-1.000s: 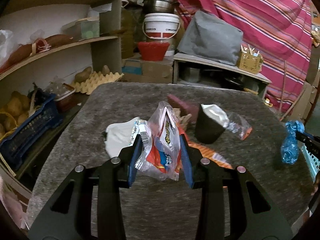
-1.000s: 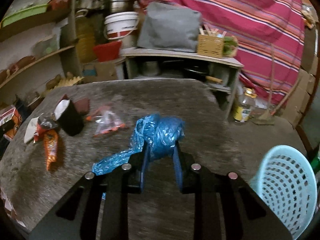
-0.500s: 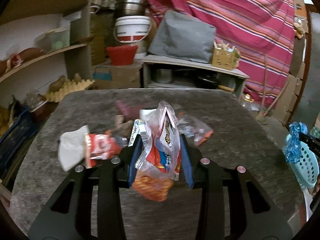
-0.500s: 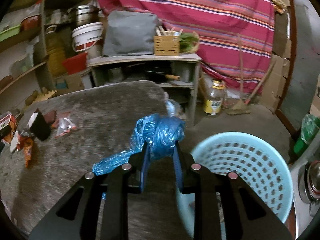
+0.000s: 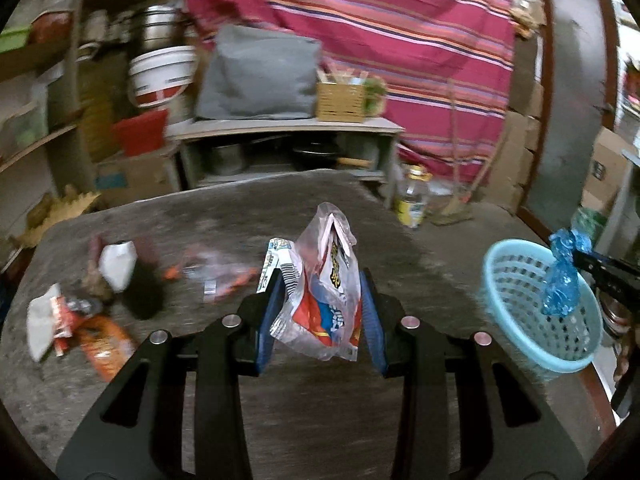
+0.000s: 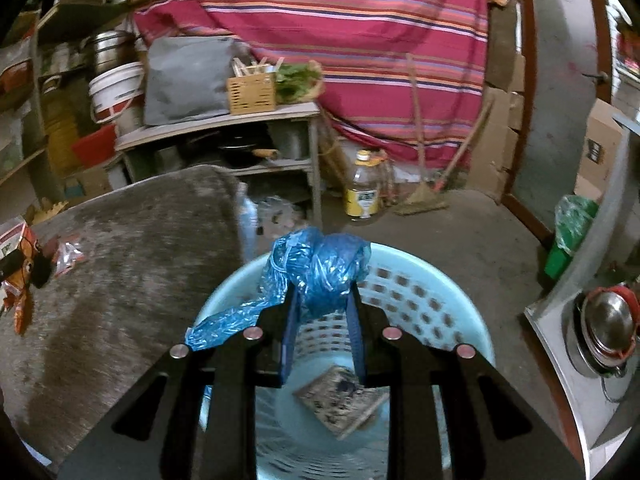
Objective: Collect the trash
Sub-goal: 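Carry both items to the blue basket and open both tools to drop them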
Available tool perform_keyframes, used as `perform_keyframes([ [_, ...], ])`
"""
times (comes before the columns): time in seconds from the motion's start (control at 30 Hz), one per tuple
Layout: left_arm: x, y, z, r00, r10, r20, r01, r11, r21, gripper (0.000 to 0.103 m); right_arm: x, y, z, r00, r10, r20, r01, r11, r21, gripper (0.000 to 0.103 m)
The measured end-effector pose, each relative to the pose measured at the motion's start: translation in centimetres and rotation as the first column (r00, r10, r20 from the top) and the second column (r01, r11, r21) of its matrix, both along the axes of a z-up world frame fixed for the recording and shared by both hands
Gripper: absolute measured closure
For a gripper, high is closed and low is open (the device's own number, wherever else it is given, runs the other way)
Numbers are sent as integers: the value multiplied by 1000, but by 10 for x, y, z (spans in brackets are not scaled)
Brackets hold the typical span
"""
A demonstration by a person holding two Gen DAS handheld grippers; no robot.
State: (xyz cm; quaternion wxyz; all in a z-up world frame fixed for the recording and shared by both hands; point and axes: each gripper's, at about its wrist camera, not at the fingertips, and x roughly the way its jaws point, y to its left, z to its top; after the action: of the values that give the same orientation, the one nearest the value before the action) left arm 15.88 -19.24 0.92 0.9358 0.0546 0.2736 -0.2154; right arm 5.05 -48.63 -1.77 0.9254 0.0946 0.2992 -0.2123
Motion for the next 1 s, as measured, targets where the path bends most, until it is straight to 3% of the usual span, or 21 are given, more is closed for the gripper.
perform_keyframes([
  [0.27,-12,-91,-15,992,-118,-47,116,993,-31,67,-18,-32,-6,998,-65,-9,65,998,10,79],
  [0.53,-38,-168,-24,972,-232,-34,232,973,-11,67,-32,-57,-10,994,-110,-16,110,994,25,79],
  [0.83,-35,-220,-34,957,-280,-71,281,960,7,66,-40,-71,-16,990,-135,-34,136,990,39,79],
  [1.0,-29,-223,-33,954,-285,-95,286,958,-4,62,-36,-72,-16,990,-136,-33,138,989,52,79],
])
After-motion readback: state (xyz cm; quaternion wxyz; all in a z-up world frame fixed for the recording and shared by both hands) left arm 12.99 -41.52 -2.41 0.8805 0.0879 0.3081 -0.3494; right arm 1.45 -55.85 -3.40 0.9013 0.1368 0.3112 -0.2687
